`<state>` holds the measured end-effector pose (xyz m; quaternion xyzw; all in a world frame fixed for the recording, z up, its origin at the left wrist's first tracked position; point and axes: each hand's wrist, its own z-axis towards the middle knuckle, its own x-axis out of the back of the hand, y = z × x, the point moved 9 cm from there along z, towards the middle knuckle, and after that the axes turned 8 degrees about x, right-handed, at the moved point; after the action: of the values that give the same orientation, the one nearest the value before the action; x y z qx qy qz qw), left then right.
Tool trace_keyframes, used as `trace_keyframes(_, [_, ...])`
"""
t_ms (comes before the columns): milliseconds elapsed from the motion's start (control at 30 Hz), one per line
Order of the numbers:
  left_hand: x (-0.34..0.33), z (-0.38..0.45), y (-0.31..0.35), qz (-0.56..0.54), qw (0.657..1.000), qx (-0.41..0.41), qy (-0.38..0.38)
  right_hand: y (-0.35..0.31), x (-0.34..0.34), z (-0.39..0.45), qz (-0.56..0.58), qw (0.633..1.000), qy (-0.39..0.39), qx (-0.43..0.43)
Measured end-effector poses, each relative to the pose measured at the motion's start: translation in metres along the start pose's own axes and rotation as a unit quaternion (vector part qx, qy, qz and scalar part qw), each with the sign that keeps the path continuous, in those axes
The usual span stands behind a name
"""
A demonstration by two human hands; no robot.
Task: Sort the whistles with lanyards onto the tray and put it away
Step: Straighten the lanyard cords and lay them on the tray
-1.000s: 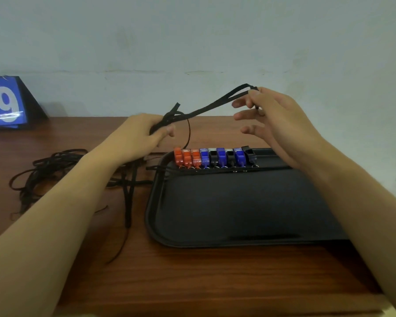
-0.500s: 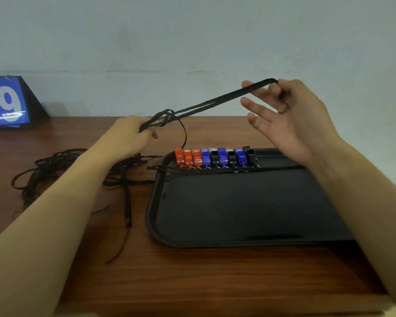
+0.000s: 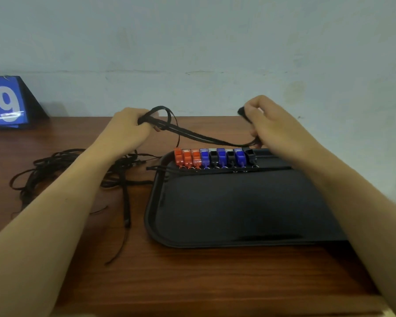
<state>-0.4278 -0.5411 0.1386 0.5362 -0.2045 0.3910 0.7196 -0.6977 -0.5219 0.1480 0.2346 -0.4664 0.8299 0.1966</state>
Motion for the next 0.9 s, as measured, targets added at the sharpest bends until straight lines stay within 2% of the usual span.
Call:
trace_keyframes(67, [0.000,-0.004,0.011,-0.053,0.998,-0.026,-0.012,-0.006,-0.009,-0.003,-0.100,0.993,-0.034,0.042])
trace_keyframes(133, [-0.005,-0.008,0.020,-0.078,0.995,-0.046,-0.033,-0.008,-0.016,-0.004,-0.112,0.990,-0.059,0.058])
trace_keyframes(300, [-0.015,-0.016,0.041,-0.050,0.993,-0.096,-0.046,-0.017,-0.028,-0.007,-0.126,0.980,-0.109,0.104])
trace_keyframes(433, [-0.020,-0.024,0.055,-0.062,0.991,-0.116,-0.034,-0.032,-0.043,-0.016,-0.089,0.973,-0.159,0.142])
trace_keyframes(667, [-0.038,-0.044,0.078,-0.096,0.976,-0.172,-0.094,-0.033,-0.069,-0.026,-0.006,0.961,-0.245,0.131])
trace_keyframes(767, [-0.039,-0.047,0.082,-0.091,0.973,-0.192,-0.094,-0.035,-0.070,-0.028,0.014,0.962,-0.245,0.122])
trace_keyframes(900, [-0.035,-0.039,0.073,-0.066,0.981,-0.158,-0.092,-0.033,-0.059,-0.021,-0.012,0.971,-0.201,0.127])
